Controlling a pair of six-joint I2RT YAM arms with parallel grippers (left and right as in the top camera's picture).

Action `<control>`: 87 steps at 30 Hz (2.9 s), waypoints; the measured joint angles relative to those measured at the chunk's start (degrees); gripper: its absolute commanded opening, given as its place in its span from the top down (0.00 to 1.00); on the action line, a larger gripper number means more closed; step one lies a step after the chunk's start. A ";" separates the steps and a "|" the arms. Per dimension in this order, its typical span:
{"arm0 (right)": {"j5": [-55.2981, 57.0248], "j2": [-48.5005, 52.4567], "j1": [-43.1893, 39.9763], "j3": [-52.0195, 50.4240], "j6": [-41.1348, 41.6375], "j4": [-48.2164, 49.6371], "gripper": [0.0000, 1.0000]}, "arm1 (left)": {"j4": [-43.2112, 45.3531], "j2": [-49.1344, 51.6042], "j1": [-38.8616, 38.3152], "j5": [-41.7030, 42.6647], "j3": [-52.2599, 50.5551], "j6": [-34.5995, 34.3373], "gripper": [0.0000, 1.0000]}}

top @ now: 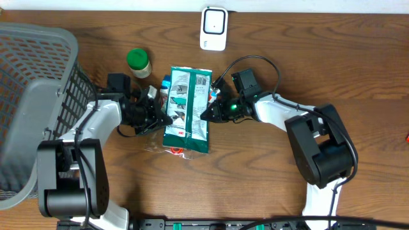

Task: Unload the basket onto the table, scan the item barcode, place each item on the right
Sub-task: 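Lift the glove package off the dustpan package with both grippers, then release the left gripper and raise the glove package with the right gripper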

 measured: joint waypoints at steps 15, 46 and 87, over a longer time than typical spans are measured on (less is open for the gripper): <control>11.41 -12.96 -0.04 -0.09 -13.68 -13.73 0.99 | 0.63 -12.37 -5.44 0.13 0.00 7.89 0.93; 16.15 -15.04 -0.04 -0.09 -21.97 -11.78 0.99 | 2.40 -12.41 -6.21 -6.27 0.00 13.40 0.83; 1.95 -48.24 -5.35 -0.13 -25.68 -29.33 0.99 | 10.38 -12.44 -0.85 -10.73 0.00 11.61 0.33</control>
